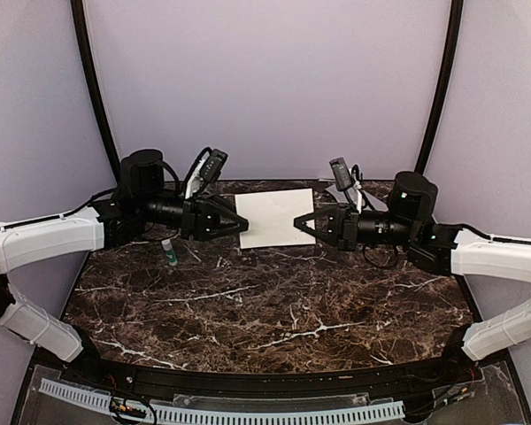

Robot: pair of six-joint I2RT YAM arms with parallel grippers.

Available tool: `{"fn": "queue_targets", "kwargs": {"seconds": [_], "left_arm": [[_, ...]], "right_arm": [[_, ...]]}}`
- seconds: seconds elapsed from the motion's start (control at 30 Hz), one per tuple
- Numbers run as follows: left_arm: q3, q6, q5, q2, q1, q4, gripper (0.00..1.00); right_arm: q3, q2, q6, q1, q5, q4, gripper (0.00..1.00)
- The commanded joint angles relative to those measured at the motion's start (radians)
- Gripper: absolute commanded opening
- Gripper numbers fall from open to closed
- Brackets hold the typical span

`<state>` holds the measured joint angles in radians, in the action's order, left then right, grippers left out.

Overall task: Place the letter into the envelope and seal it
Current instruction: Fold the letter.

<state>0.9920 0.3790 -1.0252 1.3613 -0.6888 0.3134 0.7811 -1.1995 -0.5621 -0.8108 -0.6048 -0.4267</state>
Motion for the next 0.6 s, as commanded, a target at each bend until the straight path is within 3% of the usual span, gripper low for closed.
{"fn": "queue_targets", "kwargs": {"seconds": [0.0,0.1,0.17,0.27,0.4,0.57], "left_arm": [[-0.015,0.049,-0.026,0.001,0.009,0.086,0.36],[-0.024,0.071,-0.026,0.002,0.008,0.109,0.21],[-0.023,0.072,-0.028,0.004,0.008,0.11,0.17],[-0.023,0.073,-0.029,0.008,0.009,0.106,0.18],[-0.022,0.074,-0.03,0.011,0.008,0.106,0.29],[-0.021,0.066,-0.018,0.009,0.008,0.096,0.2]], "right_arm": [[0.012,-0.04,-0.012,-0.006,-0.047,-0.051,0.0],[-0.003,-0.043,-0.027,-0.011,-0.036,-0.088,0.0],[-0.013,-0.036,-0.03,-0.011,-0.015,-0.106,0.0],[-0.031,-0.029,-0.044,-0.011,0.002,-0.148,0.0],[-0.031,-0.036,-0.054,-0.011,-0.002,-0.183,0.0],[-0.012,-0.05,-0.044,-0.011,-0.012,-0.164,0.0]]}}
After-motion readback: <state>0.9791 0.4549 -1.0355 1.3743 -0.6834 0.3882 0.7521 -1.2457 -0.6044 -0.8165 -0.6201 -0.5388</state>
